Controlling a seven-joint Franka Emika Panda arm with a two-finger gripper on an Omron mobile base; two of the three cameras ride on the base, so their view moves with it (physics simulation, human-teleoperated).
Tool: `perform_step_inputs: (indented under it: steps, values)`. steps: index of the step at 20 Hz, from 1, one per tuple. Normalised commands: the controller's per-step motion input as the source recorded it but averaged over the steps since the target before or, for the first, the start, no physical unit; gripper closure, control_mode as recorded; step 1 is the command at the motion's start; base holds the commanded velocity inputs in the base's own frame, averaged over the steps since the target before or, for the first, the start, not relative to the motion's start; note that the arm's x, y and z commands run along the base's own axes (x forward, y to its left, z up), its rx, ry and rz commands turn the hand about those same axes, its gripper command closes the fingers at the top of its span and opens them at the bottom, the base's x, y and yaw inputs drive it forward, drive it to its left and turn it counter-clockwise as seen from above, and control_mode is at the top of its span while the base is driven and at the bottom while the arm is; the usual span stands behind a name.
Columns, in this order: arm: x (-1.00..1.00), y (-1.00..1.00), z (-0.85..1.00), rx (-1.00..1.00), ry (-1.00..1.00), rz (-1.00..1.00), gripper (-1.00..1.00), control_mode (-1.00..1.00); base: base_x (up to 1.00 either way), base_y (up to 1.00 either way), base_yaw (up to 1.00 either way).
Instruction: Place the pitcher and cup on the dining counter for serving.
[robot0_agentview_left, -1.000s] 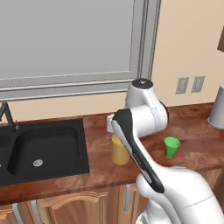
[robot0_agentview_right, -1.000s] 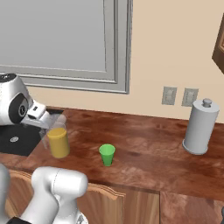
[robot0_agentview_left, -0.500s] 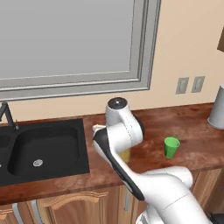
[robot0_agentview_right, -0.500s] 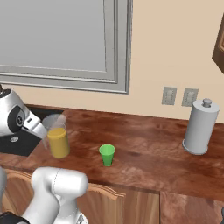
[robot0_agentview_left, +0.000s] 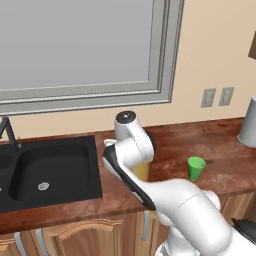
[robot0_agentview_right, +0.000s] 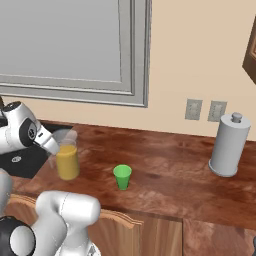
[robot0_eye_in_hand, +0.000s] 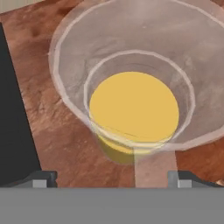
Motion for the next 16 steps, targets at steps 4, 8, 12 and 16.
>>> perform_step_inputs:
  steps: [4,8,12,16]
  values:
    - [0.37,0.00,-0.09,0.00,0.07,-0.01,-1.00,-1.00,0.00,0.00,0.00]
    - [0.19,0.00,-0.18,0.00,0.10,-0.02,-1.00,-1.00,0.00,0.00,0.00]
    - [0.00,-0.11,-0.45,-0.01,0.12,-0.02,1.00,-1.00,0.00,0.00,0.00]
    - [0.00,-0.25,-0.40,-0.03,0.02,0.00,1.00,-1.00,0.00,0.00,0.00]
